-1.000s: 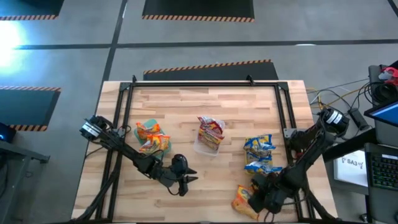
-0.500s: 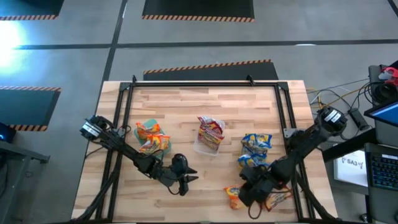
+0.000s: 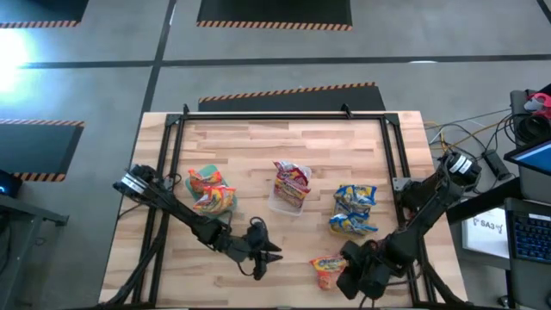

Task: Sort Maruchan noodles
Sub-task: Put the orange noodle pack into the green bin

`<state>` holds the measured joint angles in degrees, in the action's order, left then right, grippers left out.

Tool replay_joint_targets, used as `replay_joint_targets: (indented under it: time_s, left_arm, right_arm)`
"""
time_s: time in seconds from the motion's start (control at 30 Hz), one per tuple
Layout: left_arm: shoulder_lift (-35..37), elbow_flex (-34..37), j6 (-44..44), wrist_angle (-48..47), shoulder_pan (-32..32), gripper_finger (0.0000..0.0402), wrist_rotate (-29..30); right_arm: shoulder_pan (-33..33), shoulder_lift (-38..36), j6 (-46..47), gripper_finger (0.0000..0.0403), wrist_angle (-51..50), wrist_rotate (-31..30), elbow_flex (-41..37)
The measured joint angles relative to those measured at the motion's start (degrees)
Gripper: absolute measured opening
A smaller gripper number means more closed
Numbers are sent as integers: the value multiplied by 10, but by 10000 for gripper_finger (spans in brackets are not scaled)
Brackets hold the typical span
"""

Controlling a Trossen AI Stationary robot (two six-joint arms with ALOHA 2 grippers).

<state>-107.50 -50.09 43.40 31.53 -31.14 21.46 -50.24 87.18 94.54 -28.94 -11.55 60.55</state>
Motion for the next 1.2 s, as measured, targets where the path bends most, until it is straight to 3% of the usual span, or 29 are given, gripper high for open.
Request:
replay_joint_targets:
  time_s: [0.17,0.43,0.83,1.07,1.2]
  left_arm:
    - [-54,-51,6,-5,1,107,-6]
    - [-87,-104,6,-5,6,107,-30]
    - [-87,-105,2,-10,7,107,-30]
    - [-87,-102,1,-20,8,107,-30]
    - [-87,-102,1,-21,8,107,-30]
  right_arm:
    - [-2,12,34,63,-48,15,-1]
    - [-1,15,-19,63,-51,13,-2]
    - [20,44,4,63,-47,22,-16]
    - [41,86,-42,63,-17,24,-8]
    - [59,95,-80,63,-15,-13,-1]
